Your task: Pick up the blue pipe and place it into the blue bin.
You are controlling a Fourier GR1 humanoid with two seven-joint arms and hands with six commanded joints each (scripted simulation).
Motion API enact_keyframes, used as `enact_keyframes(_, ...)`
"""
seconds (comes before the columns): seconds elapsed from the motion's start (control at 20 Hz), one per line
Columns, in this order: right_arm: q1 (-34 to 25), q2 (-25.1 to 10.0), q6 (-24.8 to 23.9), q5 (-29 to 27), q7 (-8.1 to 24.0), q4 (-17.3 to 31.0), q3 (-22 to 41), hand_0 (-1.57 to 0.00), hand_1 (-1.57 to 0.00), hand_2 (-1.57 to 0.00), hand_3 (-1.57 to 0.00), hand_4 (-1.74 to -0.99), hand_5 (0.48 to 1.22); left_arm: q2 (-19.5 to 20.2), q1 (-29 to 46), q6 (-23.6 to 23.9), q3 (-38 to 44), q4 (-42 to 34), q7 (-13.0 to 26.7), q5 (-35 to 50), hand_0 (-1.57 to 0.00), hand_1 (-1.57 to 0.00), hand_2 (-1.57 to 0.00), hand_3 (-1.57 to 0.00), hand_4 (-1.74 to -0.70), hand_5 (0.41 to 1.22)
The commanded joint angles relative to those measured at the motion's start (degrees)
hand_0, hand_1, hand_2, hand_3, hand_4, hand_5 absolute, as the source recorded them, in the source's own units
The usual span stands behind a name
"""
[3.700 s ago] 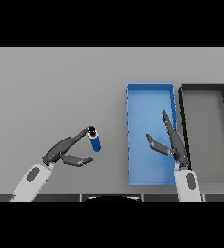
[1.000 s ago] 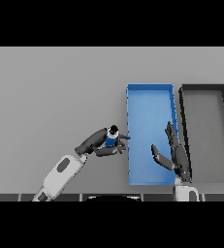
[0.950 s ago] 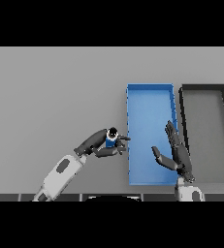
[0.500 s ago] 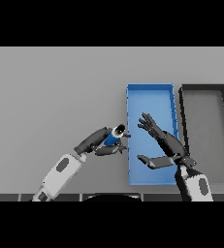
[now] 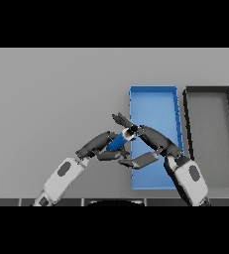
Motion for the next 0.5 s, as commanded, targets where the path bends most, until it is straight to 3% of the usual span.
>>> enact_keyframes(0.0, -1.1, 0.9, -0.4, 0.4, 0.5, 0.7, 1.0, 0.0, 0.0, 0.0, 0.0, -1.25, 0.521, 0.1, -0.6, -0.3, 0.6, 0.8, 0.3, 0.2, -1.57, -1.57, -1.57, -1.52, -1.57, 1.221)
enact_keyframes(0.3, -7.4, 4.6, 0.9, 0.7, 3.7, 7.2, 3.0, 0.0, 0.0, -0.01, 0.0, -1.21, 0.498, -0.7, -0.4, -1.3, 1.2, 2.2, 1.3, -2.5, -1.57, -1.57, -1.57, -1.56, -1.47, 1.221)
enact_keyframes(0.35, -8.3, 4.9, 1.7, 0.3, 4.0, 8.5, 3.0, -0.02, -0.03, -0.05, -0.03, -1.236, 0.493, -1.2, -0.8, -1.1, 1.5, 1.4, 3.1, -2.1, -1.57, -1.57, -1.57, -1.56, -1.52, 1.221)
enact_keyframes(0.4, -9.6, 5.3, 2.0, 0.6, 4.1, 9.3, 3.2, -0.11, -0.14, -0.16, -0.12, -1.291, 0.483, -1.2, -1.1, -1.6, 1.9, 1.8, 2.2, -2.2, -1.57, -1.57, -1.57, -1.28, -1.57, 1.221)
enact_keyframes(0.45, -10.6, 5.9, 2.2, 1.1, 3.8, 10.3, 3.2, -0.26, -0.3, -0.31, -0.25, -1.348, 0.477, -0.8, -1.4, -0.7, 1.4, 2.0, 3.4, -4.3, -1.57, -1.57, -1.57, -1.19, -1.6, 1.221)
